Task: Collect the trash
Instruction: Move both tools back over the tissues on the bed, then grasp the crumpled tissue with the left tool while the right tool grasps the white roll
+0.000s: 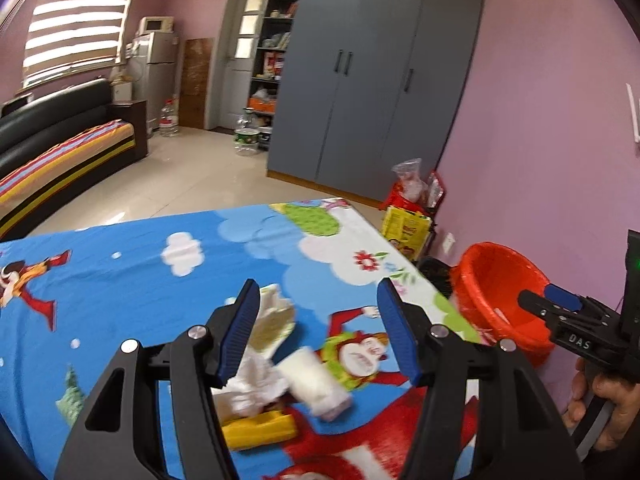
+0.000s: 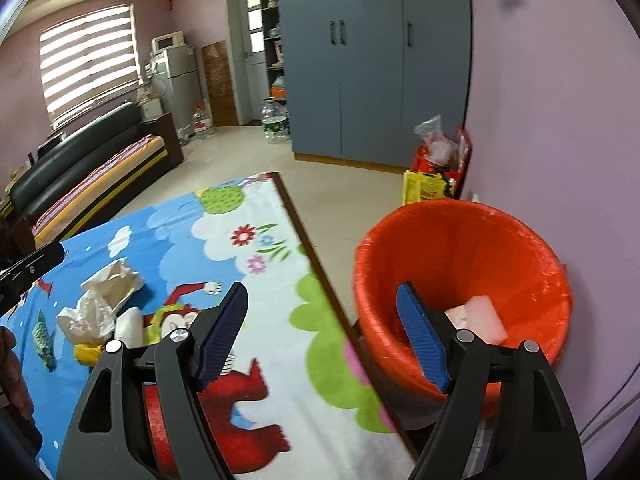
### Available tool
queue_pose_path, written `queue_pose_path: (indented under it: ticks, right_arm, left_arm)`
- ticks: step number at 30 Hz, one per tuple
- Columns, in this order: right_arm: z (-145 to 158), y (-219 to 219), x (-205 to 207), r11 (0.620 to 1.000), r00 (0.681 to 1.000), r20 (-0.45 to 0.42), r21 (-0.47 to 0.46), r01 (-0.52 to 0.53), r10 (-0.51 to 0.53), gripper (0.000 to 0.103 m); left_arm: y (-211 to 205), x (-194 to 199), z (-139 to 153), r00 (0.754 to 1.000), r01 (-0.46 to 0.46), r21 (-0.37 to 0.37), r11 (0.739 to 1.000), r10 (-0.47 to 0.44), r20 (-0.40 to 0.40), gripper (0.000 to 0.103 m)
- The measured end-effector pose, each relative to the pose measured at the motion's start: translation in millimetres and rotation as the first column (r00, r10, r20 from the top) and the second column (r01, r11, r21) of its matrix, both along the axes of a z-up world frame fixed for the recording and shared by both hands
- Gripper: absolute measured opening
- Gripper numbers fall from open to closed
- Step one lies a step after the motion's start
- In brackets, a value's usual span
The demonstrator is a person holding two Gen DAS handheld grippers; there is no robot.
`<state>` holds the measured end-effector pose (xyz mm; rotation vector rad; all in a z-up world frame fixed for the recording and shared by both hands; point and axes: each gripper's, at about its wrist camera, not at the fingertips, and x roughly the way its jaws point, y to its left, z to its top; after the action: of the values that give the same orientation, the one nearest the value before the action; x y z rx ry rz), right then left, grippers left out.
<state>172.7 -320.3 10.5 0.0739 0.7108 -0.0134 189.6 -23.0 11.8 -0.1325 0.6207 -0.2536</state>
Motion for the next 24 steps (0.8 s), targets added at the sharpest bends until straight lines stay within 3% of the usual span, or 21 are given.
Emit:
queue_pose_path:
  ticks: [12,24]
  right_arm:
    - [-3,41,5,0.996,0.996,-0.023,-0.004,-0.089,0.088,0.076]
    - [-6,72,6,0.987,0.986,-0.043,-0.001,-0.159,0.159,0.076]
  left_arm:
    - [50,-1,-36,0.991,-0.085,-0.015,0.996,0.083,-0.103,0.059]
    - [57,8,-71,0.97,-0.075,-0.038,0.996,0.064,-0.233,0.064]
